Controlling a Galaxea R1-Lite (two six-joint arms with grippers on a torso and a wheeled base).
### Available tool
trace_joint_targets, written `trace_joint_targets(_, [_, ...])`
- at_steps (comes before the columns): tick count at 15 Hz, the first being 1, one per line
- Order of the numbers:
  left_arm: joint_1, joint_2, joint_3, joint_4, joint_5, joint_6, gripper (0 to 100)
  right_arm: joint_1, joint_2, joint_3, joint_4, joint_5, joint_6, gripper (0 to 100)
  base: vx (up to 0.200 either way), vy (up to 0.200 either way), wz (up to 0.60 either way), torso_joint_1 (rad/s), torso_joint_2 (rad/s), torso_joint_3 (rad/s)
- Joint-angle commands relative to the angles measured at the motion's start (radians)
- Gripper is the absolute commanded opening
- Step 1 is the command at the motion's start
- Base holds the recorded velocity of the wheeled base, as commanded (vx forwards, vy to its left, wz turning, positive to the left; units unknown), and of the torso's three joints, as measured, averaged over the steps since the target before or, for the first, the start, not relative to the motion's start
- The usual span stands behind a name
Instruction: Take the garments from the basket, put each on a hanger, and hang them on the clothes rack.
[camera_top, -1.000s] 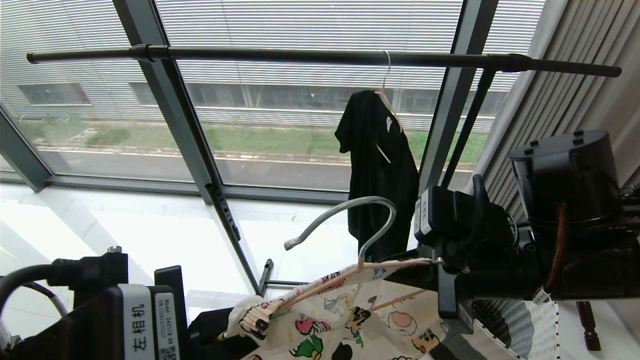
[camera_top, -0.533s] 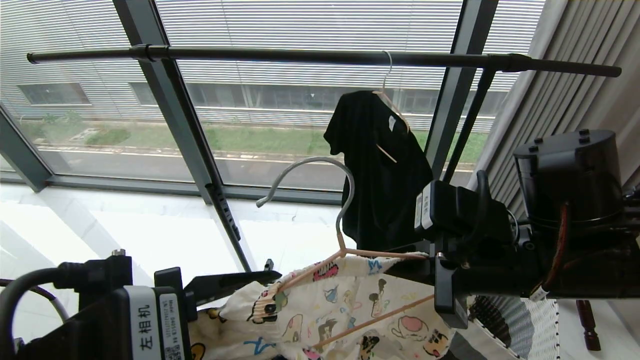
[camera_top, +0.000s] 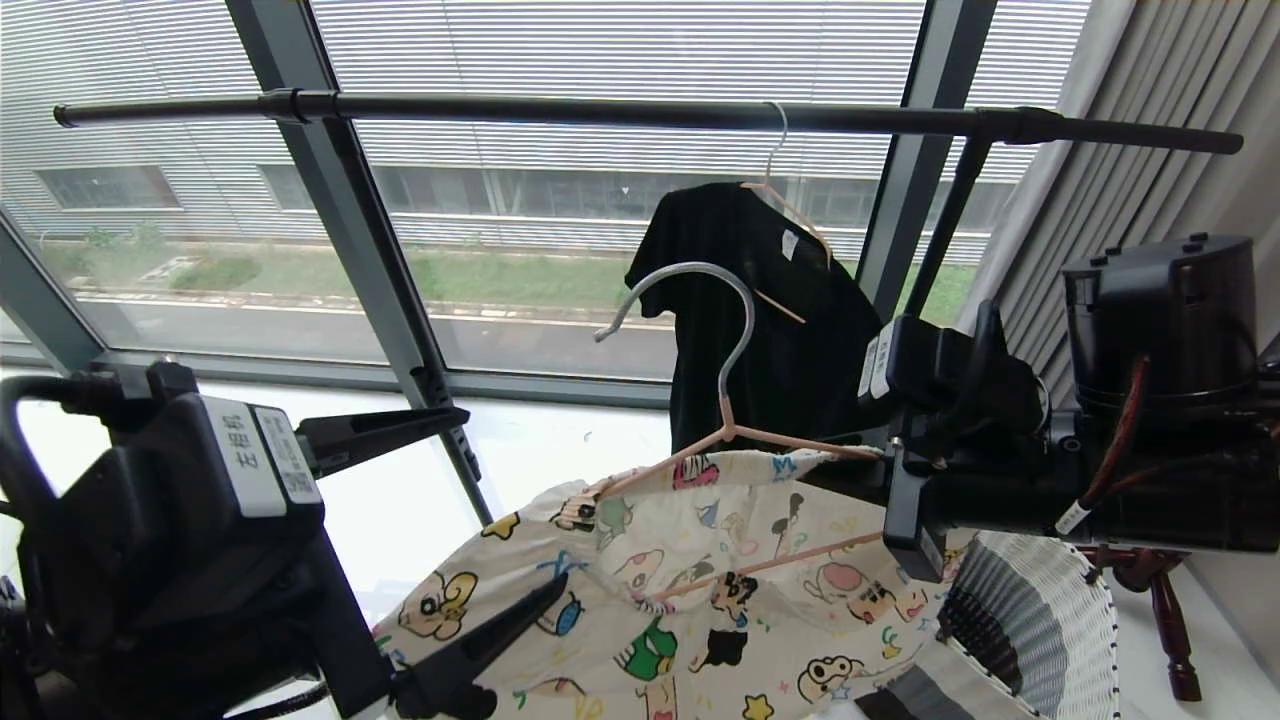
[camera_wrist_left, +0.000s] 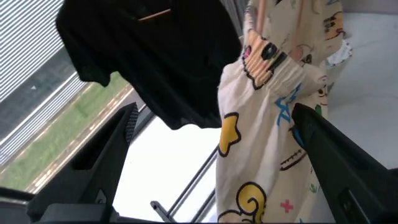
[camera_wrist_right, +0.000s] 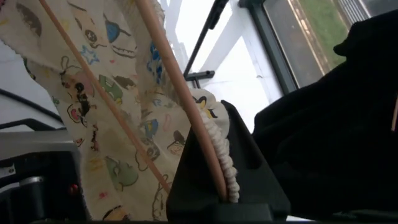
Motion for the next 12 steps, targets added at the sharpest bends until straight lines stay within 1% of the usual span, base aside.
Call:
trace_joint_targets(1, [0.071, -0.022, -0.001, -0.007, -0.001, -0.034, 100, -0.022, 0.001, -0.002, -0.001, -0.046, 0.009, 0, 0.000, 0.000, 0.00, 0.000, 0.00, 0.000])
trace_joint_targets(3, [0.109, -0.045, 0.001, -0.007, 0.001, -0.080, 100, -0.022, 0.004, -0.003, -0.003, -0.100, 0.067, 0, 0.000, 0.000, 0.00, 0.000, 0.00, 0.000])
trace_joint_targets(4, [0.112, -0.048, -0.002, -0.007, 0.001, -0.083, 100, -0.022, 0.005, -0.006, -0.004, -0.115, 0.088, 0, 0.000, 0.000, 0.00, 0.000, 0.00, 0.000])
trace_joint_targets(5, [0.112, -0.047, -0.014, -0.007, 0.001, -0.086, 100, -0.021, 0.008, -0.017, -0.004, -0.150, 0.113, 0, 0.000, 0.000, 0.00, 0.000, 0.00, 0.000])
trace_joint_targets(6, [0.110, -0.042, -0.037, -0.007, 0.001, -0.127, 100, -0.018, 0.019, -0.033, -0.004, -0.198, 0.144, 0, 0.000, 0.000, 0.00, 0.000, 0.00, 0.000])
trace_joint_targets(7, [0.098, -0.033, -0.065, -0.007, 0.001, -0.199, 100, -0.009, 0.035, -0.057, -0.004, -0.235, 0.177, 0, 0.000, 0.000, 0.00, 0.000, 0.00, 0.000])
trace_joint_targets(8, [0.072, -0.005, -0.094, -0.007, 0.015, -0.267, 100, -0.001, 0.056, -0.089, -0.003, -0.256, 0.210, 0, 0.000, 0.000, 0.00, 0.000, 0.00, 0.000])
trace_joint_targets(9, [0.054, 0.038, -0.120, -0.007, 0.088, -0.331, 100, 0.005, 0.088, -0.137, -0.003, -0.279, 0.243, 0, 0.000, 0.000, 0.00, 0.000, 0.00, 0.000])
trace_joint_targets(10, [0.051, 0.084, -0.125, -0.007, 0.191, -0.380, 100, 0.007, 0.119, -0.180, -0.003, -0.316, 0.268, 0, 0.000, 0.000, 0.00, 0.000, 0.00, 0.000])
trace_joint_targets(11, [0.051, 0.110, -0.123, -0.007, 0.253, -0.400, 100, 0.007, 0.134, -0.200, -0.003, -0.334, 0.279, 0, 0.000, 0.000, 0.00, 0.000, 0.00, 0.000])
trace_joint_targets(12, [0.064, 0.128, -0.100, -0.007, 0.302, -0.400, 100, 0.005, 0.140, -0.232, -0.003, -0.339, 0.277, 0, 0.000, 0.000, 0.00, 0.000, 0.00, 0.000])
